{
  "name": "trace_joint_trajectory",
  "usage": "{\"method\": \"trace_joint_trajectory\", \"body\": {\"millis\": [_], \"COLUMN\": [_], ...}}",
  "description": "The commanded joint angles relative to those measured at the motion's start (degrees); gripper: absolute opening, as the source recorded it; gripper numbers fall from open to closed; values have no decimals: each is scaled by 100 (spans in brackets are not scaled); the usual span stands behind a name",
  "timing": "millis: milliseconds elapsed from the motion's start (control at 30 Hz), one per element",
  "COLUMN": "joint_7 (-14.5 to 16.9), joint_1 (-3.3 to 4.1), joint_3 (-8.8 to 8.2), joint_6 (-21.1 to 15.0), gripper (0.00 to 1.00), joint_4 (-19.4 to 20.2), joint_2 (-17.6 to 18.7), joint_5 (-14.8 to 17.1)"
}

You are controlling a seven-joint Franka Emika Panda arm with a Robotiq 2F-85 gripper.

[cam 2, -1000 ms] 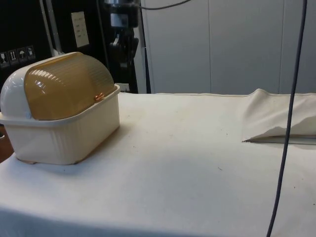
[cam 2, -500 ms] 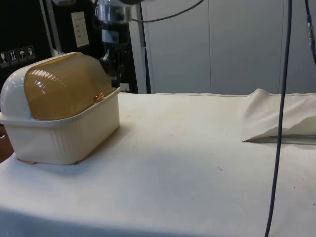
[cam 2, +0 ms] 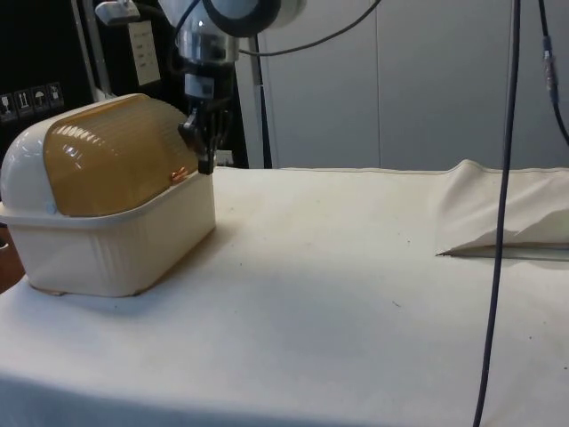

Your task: Open the lid, then close it.

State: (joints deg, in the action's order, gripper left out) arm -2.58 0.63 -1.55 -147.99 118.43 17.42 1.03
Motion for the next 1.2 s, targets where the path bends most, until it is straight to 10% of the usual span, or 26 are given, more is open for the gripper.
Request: {"method": "trace_joint_trajectory", "body": {"millis": [0,1167], "joint_7": [-11,-86], "joint_1": [0,11], "joint_3": [6,178], "joint_6": [-74,-1473], "gripper": [0,0], "joint_4": [29,1020], "joint_2": [0,-424], "joint_5": [0,241]}}
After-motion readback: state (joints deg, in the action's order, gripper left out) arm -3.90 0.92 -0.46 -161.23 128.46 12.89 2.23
